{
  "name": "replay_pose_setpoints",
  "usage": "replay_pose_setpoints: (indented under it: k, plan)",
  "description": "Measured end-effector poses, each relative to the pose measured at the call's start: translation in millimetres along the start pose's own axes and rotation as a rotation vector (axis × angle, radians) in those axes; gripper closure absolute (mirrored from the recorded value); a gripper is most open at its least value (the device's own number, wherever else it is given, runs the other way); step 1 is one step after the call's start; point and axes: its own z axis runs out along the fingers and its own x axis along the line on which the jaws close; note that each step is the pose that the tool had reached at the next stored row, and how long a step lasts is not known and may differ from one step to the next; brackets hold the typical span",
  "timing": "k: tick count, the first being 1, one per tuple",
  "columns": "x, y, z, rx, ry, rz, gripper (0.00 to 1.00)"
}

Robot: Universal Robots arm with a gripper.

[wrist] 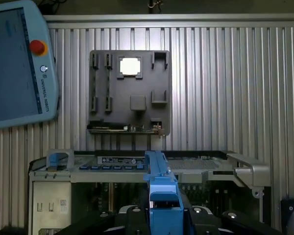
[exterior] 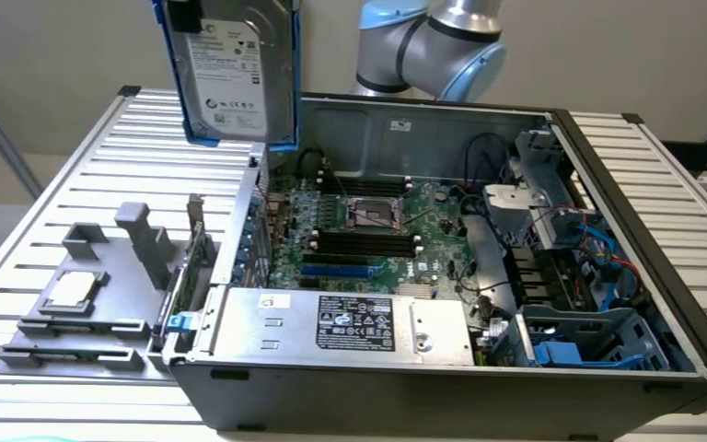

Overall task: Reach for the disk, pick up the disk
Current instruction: 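Pick up the disk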

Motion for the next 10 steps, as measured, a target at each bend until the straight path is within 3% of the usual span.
replay_pose_setpoints:
  k: [10]
  plan:
    - [16.6,-44.4,-0.2,-0.0001,0.0,0.0,0.67]
